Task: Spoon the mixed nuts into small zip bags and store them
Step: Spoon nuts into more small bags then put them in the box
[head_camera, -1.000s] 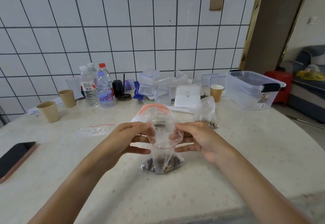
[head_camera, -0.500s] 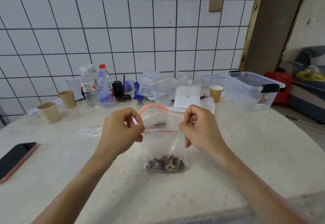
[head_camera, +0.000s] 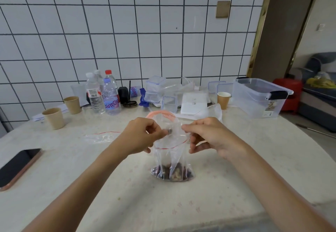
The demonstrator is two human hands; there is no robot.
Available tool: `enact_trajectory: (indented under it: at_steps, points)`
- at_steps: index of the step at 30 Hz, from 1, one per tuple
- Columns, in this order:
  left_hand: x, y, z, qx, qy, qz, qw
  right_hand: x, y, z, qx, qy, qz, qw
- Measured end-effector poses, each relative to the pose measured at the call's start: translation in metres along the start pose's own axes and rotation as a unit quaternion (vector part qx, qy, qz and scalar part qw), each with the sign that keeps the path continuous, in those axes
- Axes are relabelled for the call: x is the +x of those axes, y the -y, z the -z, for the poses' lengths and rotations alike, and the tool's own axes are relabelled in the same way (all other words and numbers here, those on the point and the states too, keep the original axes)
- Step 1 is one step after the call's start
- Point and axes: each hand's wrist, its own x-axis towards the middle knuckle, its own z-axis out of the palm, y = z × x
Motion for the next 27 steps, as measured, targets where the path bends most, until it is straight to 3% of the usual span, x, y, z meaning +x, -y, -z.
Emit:
enact_trajectory:
  at_steps: [3,7,10,12,14,21,24,27]
  points:
    - [0.002,-0.004,0.009,-0.057,-0.004,-0.021,0.998,0.000,0.003,0.004,0.013,0.015,0.015,1.000]
    - [0.005,-0.014,0.023,-0.034,-0.039,-0.074,0.996,0.000,0.008,0.004,-0.018,-0.050,0.096,0.994]
    - [0.007,-0.020,0.028,0.103,-0.091,-0.131,0.982,0.000,0.010,0.000,-0.109,-0.100,0.190,0.971]
    - [0.007,-0.024,0.030,0.255,-0.135,-0.165,0.943,-0.001,0.012,-0.004,-0.205,-0.117,0.264,0.935]
    - [0.007,-0.026,0.034,0.317,-0.153,-0.179,0.919,-0.003,0.012,-0.005,-0.262,-0.117,0.298,0.911]
    - [-0.012,-0.018,0.043,0.248,-0.062,-0.305,0.917,-0.010,0.013,0.013,-0.255,-0.076,0.327,0.907]
    - [-0.024,-0.011,0.043,0.256,-0.034,-0.359,0.897,-0.021,0.013,0.018,-0.275,-0.079,0.390,0.875]
    - [-0.027,-0.003,0.043,0.351,-0.026,-0.385,0.853,-0.031,0.011,0.022,-0.350,-0.022,0.439,0.827]
